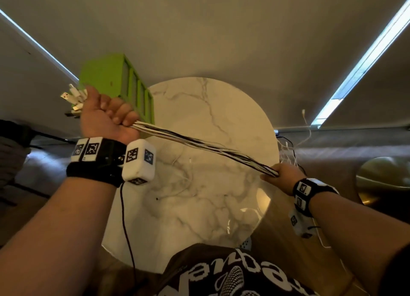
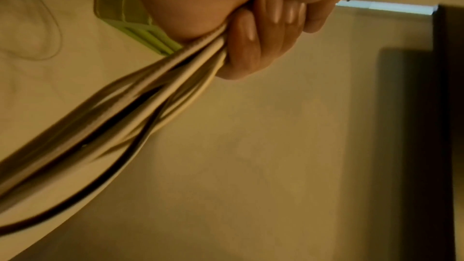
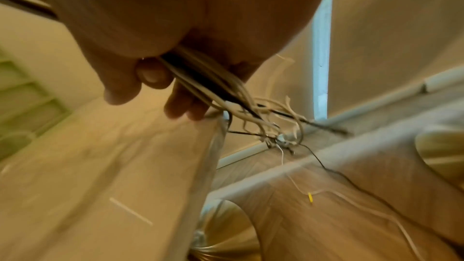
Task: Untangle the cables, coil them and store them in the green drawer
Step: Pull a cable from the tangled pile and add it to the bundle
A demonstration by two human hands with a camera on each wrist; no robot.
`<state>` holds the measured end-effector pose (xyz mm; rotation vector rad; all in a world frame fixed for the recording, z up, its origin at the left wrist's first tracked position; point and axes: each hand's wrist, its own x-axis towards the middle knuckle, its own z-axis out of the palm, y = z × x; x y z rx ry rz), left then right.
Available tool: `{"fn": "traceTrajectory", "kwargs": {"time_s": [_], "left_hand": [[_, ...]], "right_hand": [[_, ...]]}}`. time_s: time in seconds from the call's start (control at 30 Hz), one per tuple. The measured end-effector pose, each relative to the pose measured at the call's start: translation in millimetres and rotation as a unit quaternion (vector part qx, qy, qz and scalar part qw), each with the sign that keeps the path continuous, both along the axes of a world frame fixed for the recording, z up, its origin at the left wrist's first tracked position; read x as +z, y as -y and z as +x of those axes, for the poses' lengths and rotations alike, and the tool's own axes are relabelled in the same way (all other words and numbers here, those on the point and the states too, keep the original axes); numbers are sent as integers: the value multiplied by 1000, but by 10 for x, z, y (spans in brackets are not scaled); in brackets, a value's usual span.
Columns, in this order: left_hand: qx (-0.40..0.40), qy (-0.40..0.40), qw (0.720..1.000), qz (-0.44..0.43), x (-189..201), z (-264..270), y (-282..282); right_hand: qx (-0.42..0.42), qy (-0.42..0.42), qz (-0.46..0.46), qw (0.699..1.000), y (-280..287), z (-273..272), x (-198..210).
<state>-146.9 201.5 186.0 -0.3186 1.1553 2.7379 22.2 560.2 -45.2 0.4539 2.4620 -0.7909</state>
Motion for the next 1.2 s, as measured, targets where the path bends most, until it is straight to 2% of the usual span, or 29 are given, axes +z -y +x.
{"fn": "traceTrajectory", "kwargs": {"time_s": [0.17, 0.23, 0.3, 0.37, 0.43, 0.5, 0.53, 0.63, 0.7, 0.77, 0.87, 0.93, 1.0, 1.07, 1.1, 1.13, 1.17, 1.2], "left_hand": [[31, -2, 999, -13, 10, 76, 177], [32, -3, 999, -18, -10, 131, 188], [33, -10, 999, -21, 13, 179, 188], [36, -12, 999, -23, 74, 214, 181], [44, -11, 999, -29, 144, 238, 173], [40, -13, 998, -38, 194, 262, 130], [33, -16, 998, -41, 203, 273, 87], [6, -23, 998, -64, 178, 339, -128], [-13, -30, 997, -72, 145, 384, -273], [-20, -36, 996, -73, 156, 389, -331], [-3, -45, 996, -72, 215, 327, -161], [14, -42, 998, -52, 178, 308, 34], [39, -22, 998, -33, 65, 337, 203], [59, 0, 998, -14, -66, 386, 316], [70, 7, 998, 0, -120, 393, 362], [80, 14, 997, 11, -159, 392, 404], [88, 19, 996, 17, -186, 387, 446], [97, 21, 995, 16, -206, 379, 482]], "right_hand": [[17, 23, -5, 1000, -92, -203, 37], [53, 43, 50, 996, -83, -296, 82], [128, 80, 134, 980, -13, -398, 134], [168, 140, 136, 966, 110, -509, 247], [197, 136, 83, 967, 239, -678, 419], [181, 35, -27, 982, 418, -830, 727], [176, -27, -100, 979, 554, -885, 930], [207, -130, -271, 931, 1092, -1030, 1481], [224, -109, -347, 904, 1444, -1057, 1558], [208, -41, -386, 898, 1696, -963, 1410], [233, 62, -262, 935, 1649, -694, 897], [244, 131, -185, 943, 1416, -599, 590], [218, 88, -67, 970, 1157, -622, 418], [125, -36, 44, 990, 902, -681, 359], [78, -78, 57, 992, 809, -695, 334], [64, -83, 54, 993, 750, -705, 301], [89, -42, 39, 994, 731, -709, 291], [151, 29, 33, 988, 758, -710, 281]]}}
